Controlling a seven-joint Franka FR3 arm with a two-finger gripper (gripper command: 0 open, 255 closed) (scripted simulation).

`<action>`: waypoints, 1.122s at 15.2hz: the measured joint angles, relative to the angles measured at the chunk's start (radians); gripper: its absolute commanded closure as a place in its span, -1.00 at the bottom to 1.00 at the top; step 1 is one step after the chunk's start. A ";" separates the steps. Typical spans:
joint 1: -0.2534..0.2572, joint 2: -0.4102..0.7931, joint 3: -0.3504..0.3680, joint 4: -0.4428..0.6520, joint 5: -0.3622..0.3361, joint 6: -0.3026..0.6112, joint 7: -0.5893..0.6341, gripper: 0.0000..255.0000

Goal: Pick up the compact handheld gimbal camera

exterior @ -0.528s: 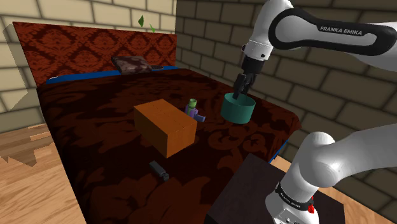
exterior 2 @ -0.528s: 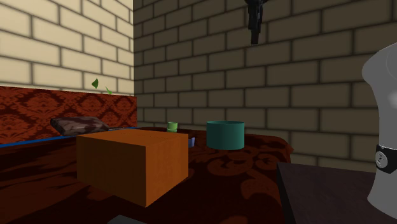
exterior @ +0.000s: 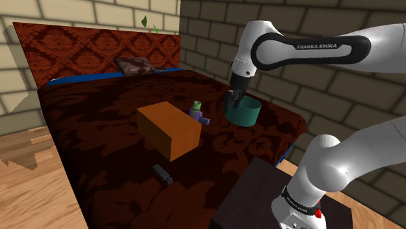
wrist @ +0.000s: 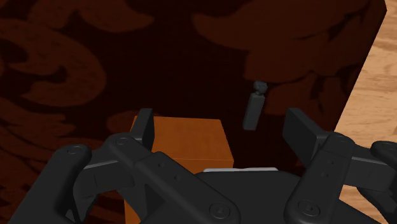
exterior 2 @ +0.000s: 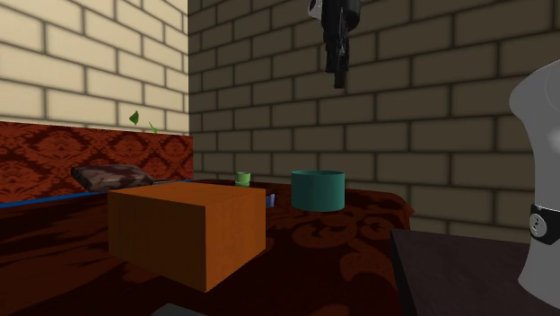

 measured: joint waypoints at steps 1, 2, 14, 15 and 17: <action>0.003 0.024 0.009 -0.005 0.003 0.026 0.009 -1.00; 0.006 0.058 0.017 -0.003 0.006 0.054 0.018 -1.00; 0.038 0.454 0.118 0.036 0.005 0.364 0.146 -1.00; 0.041 0.491 0.125 0.053 0.000 0.381 0.159 -1.00; 0.041 0.566 0.130 0.081 -0.013 0.419 0.174 -1.00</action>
